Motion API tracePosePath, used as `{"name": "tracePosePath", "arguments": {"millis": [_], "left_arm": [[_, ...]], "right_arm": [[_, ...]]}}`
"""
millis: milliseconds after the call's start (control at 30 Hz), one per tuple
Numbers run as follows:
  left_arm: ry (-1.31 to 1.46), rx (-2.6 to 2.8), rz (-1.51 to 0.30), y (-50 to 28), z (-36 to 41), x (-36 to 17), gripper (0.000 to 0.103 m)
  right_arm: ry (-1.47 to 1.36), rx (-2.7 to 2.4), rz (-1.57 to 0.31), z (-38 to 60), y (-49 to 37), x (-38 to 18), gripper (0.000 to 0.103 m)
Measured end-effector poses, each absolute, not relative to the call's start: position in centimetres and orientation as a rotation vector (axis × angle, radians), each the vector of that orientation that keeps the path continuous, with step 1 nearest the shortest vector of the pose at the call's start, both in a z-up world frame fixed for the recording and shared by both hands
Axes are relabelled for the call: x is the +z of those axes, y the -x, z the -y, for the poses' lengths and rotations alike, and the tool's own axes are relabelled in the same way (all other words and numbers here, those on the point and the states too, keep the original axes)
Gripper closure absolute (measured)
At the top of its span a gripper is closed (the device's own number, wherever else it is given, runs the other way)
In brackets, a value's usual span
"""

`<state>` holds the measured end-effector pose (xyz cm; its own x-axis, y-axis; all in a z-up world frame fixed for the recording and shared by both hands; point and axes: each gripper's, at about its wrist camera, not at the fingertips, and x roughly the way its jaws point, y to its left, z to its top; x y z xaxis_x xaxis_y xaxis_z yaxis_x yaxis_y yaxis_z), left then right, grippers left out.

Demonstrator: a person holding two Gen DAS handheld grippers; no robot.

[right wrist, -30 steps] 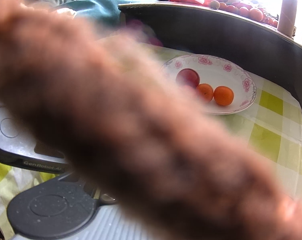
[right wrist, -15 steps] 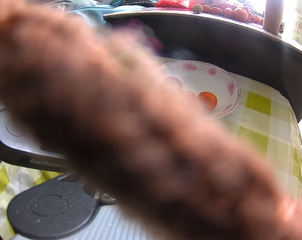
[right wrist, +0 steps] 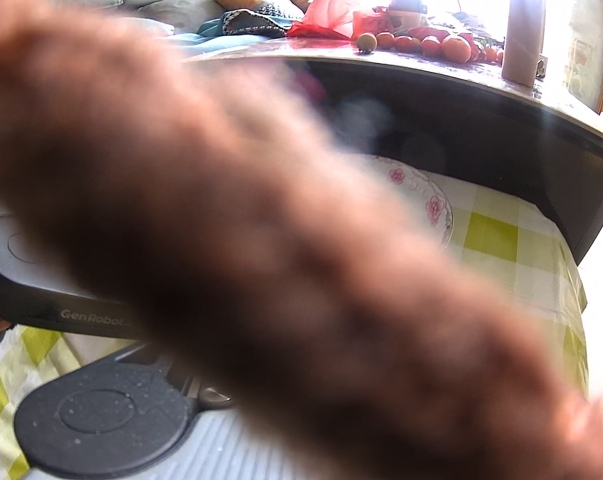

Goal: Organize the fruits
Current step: 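Carry the brown fruit with the right gripper into the plate while the left carries the tomato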

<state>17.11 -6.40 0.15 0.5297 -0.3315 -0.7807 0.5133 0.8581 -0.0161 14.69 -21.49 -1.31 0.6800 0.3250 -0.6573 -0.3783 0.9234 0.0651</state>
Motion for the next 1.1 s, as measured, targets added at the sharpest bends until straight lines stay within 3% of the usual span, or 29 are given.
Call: {"name": "tracePosePath", "arguments": {"millis": [1100], "left_arm": [[-0.218,-0.356,-0.839,-21.8,7.8,-0.5,0.060]], "right_arm": [[0.073,0.278,-0.693,21.2,-20.4,-2.0,0.048]]}}
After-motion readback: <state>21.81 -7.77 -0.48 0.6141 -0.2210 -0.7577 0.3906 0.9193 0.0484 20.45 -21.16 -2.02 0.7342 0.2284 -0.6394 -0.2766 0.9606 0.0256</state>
